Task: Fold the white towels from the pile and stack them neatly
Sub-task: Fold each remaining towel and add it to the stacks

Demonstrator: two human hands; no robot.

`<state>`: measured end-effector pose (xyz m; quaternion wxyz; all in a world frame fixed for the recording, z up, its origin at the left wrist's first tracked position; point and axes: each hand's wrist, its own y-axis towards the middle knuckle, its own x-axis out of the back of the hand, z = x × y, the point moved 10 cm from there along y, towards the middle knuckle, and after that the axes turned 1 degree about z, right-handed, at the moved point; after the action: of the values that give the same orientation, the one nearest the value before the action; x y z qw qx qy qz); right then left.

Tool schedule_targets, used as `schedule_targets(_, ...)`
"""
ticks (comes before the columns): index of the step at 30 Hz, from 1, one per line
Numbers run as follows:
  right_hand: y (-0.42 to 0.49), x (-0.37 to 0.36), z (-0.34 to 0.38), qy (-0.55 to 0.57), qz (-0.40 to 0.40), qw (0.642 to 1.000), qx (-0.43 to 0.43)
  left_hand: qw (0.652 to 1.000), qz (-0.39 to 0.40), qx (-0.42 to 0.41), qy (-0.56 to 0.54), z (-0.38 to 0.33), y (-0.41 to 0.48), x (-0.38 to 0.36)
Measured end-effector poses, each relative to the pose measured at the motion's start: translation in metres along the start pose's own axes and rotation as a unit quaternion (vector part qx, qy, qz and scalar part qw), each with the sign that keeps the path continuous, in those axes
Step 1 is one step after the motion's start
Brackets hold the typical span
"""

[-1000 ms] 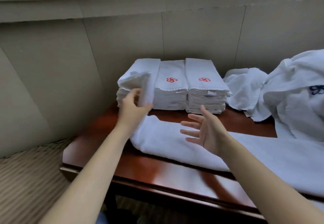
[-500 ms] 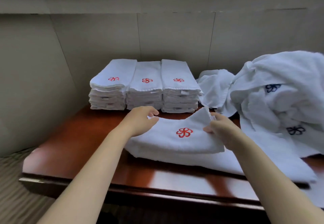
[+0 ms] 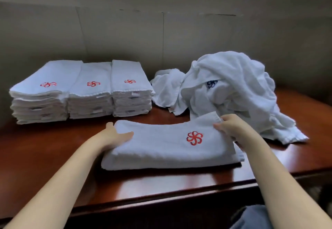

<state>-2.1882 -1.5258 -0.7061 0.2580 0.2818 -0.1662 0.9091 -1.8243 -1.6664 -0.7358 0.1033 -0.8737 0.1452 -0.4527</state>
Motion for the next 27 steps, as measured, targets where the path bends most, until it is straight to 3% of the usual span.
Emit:
schedule_targets(3, 0.004, 0.032, -0.003, 0.068, -0.061, 0.995, 0.028, 1.000, 0.004, 0.008, -0.026, 0.003, 0.006, -0.005)
schedule_targets(5, 0.005, 0.039, -0.015, 0.017, -0.080, 0.996, 0.026, 1.000, 0.003, 0.005, -0.011, 0.002, 0.007, -0.009)
schedule_targets(7, 0.005, 0.024, -0.030, -0.057, -0.037, 0.998, 0.003, 1.000, -0.001, -0.001, 0.009, 0.001, 0.007, -0.012)
schedule_targets(9, 0.006, 0.013, -0.040, -0.063, -0.003, 0.998, -0.001, 1.000, -0.005, -0.007, 0.016, 0.000, 0.006, -0.013)
schedule_targets(14, 0.010, 0.033, -0.013, -0.038, -0.087, 0.990, 0.109, 0.999, 0.018, -0.031, -0.016, 0.000, 0.008, -0.014)
schedule_targets(16, 0.008, 0.036, -0.001, 0.036, -0.094, 0.987, 0.127, 0.998, 0.038, -0.039, -0.034, 0.003, 0.011, -0.015)
schedule_targets(19, 0.012, 0.021, -0.005, 0.182, -0.045, 0.980, 0.070, 0.996, 0.055, -0.035, -0.068, 0.009, 0.012, -0.012)
schedule_targets(20, 0.014, 0.012, -0.011, 0.175, -0.026, 0.983, 0.048, 0.994, 0.056, -0.032, -0.083, 0.012, 0.013, -0.009)
schedule_targets(23, 0.016, -0.001, -0.024, -0.014, -0.012, 1.000, 0.024, 0.990, 0.065, -0.020, -0.121, 0.016, 0.010, -0.008)
schedule_targets(27, 0.016, 0.003, -0.022, -0.118, -0.018, 0.993, 0.010, 0.991, 0.061, -0.030, -0.115, 0.012, 0.008, -0.012)
